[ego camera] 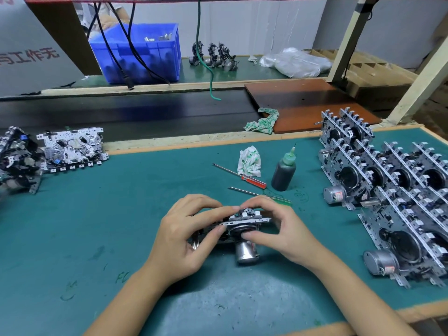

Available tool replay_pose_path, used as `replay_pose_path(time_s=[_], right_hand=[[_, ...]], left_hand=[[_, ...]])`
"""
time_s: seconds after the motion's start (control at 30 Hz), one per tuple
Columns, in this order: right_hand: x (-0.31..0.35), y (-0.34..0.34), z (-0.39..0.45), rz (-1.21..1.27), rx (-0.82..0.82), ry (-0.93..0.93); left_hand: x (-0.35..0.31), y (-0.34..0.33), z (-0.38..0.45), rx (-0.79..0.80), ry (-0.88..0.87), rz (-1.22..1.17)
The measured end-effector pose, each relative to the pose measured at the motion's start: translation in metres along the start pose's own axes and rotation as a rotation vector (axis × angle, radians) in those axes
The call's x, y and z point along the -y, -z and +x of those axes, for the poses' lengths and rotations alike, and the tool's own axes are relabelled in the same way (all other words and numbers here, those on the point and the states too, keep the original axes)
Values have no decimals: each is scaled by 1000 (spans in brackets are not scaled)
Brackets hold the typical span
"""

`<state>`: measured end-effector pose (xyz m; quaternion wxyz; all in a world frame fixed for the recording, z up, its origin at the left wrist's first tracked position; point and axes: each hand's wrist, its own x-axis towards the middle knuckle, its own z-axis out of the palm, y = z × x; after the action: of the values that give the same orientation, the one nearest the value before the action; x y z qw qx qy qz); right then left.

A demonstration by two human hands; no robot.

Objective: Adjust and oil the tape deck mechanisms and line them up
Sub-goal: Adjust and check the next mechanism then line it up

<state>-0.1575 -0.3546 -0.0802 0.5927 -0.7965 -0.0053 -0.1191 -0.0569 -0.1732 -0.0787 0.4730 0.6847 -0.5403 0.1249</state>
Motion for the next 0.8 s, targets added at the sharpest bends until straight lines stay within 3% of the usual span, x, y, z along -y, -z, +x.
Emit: replay_pose_path(time_s=[0.5,0.57,0.7,0.8], right_hand=[[0,2,0,33,-24,-5],[-2,5,-6,-71,-65,13],[-6,17,-17,-547,-238,195],[-6,17,-16,-704,-249,267]], left_hand=[[1,-2,0,9,-7,5],[1,-2,0,6,-12,5],[1,-4,1,-9,-9,13],[0,-3,2,-11,-9,21]])
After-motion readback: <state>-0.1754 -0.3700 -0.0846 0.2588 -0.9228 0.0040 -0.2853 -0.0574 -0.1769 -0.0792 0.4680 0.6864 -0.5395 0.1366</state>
